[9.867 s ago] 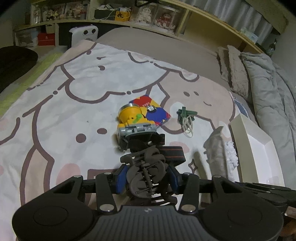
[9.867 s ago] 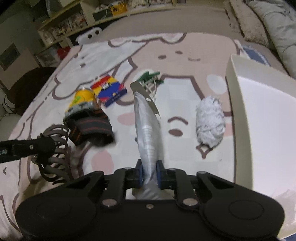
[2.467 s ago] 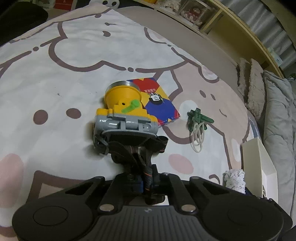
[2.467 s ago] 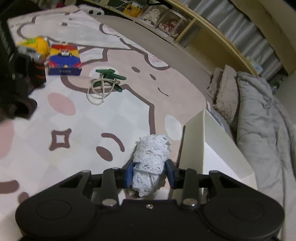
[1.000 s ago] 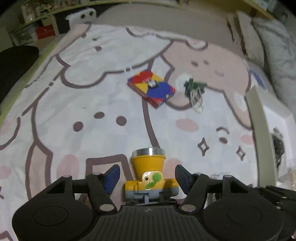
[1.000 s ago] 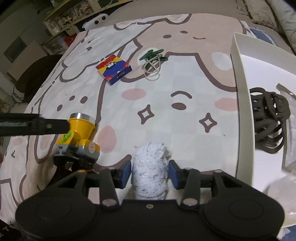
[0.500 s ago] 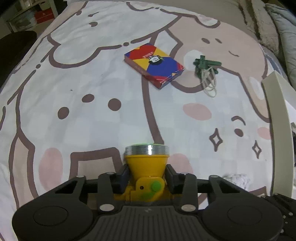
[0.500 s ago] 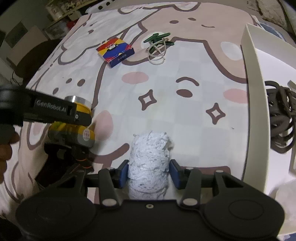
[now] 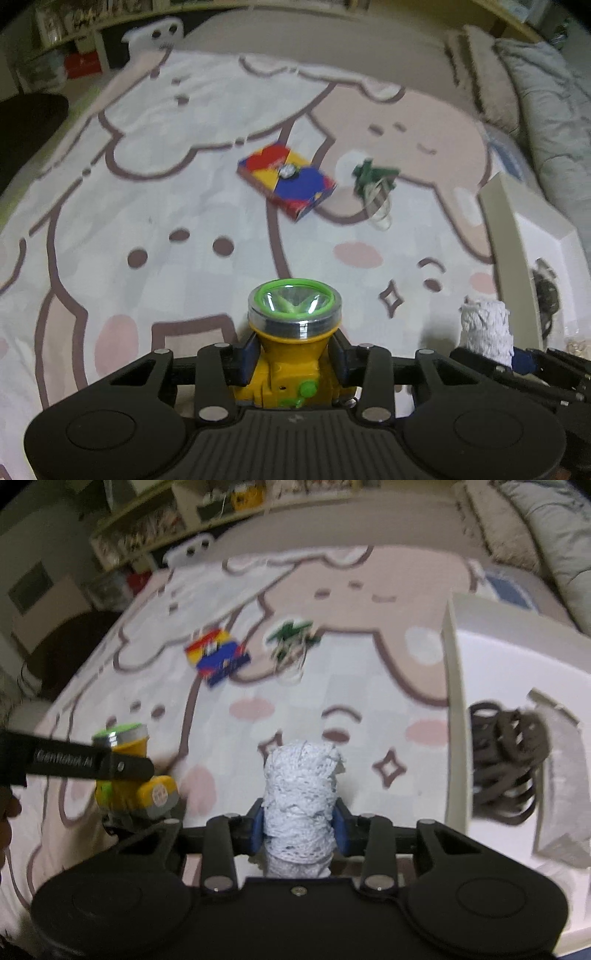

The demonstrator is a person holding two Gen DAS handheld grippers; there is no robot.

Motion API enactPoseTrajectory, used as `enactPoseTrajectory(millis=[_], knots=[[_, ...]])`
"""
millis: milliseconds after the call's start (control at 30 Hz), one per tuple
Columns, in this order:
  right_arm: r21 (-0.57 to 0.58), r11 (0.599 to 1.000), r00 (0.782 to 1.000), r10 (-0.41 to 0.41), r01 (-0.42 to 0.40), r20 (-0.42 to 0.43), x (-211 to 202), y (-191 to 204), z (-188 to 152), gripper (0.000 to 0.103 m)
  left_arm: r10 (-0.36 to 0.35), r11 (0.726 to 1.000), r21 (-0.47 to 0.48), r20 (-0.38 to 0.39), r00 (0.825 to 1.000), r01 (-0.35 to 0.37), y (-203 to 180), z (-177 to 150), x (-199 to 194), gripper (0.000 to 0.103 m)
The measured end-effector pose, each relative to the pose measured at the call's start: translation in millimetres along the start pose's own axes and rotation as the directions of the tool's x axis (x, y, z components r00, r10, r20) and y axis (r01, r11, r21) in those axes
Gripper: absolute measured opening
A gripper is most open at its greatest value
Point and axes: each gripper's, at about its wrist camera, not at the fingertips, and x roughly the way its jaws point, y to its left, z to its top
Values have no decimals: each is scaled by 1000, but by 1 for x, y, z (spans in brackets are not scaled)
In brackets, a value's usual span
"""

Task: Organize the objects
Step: 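Carry both items over the tray and open the right gripper to drop the lace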

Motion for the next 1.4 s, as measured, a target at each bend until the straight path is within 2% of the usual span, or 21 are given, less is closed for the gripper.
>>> enactPoseTrajectory(millis=[100, 367, 600, 733, 900, 1067, 1333, 1400], knots=[[10, 1000, 998, 2, -3, 56, -11, -3, 4, 37, -16, 1000, 12, 56, 998, 15, -5, 1, -15, 41], [1, 1000, 983, 1, -2, 181, -37, -4, 12, 37, -38, 999, 38, 137, 990, 33, -17, 8, -40, 41], [-5, 1000, 976, 11, -10, 217, -59, -10, 22, 37, -78, 996, 57, 191, 978, 68, -38, 26, -55, 41], [-12, 999, 972, -29, 33, 234, -75, -23, 32, 37, -115, 991, 93, 222, 968, 96, -59, 40, -65, 41], [26, 998, 963, -58, 53, 264, -99, -59, 39, 37, -175, 979, 150, 265, 948, 138, -93, 60, -78, 41], [64, 992, 946, -122, 107, 299, -125, -100, 44, 38, -223, 963, 215, 309, 925, 160, -130, 74, -87, 41], [106, 980, 918, -196, 170, 343, -152, -153, 53, 38, -296, 932, 308, 342, 892, 191, -192, 91, -84, 41], [106, 977, 912, -210, 184, 352, -155, -163, 55, 38, -319, 922, 330, 355, 879, 201, -207, 93, -79, 41]])
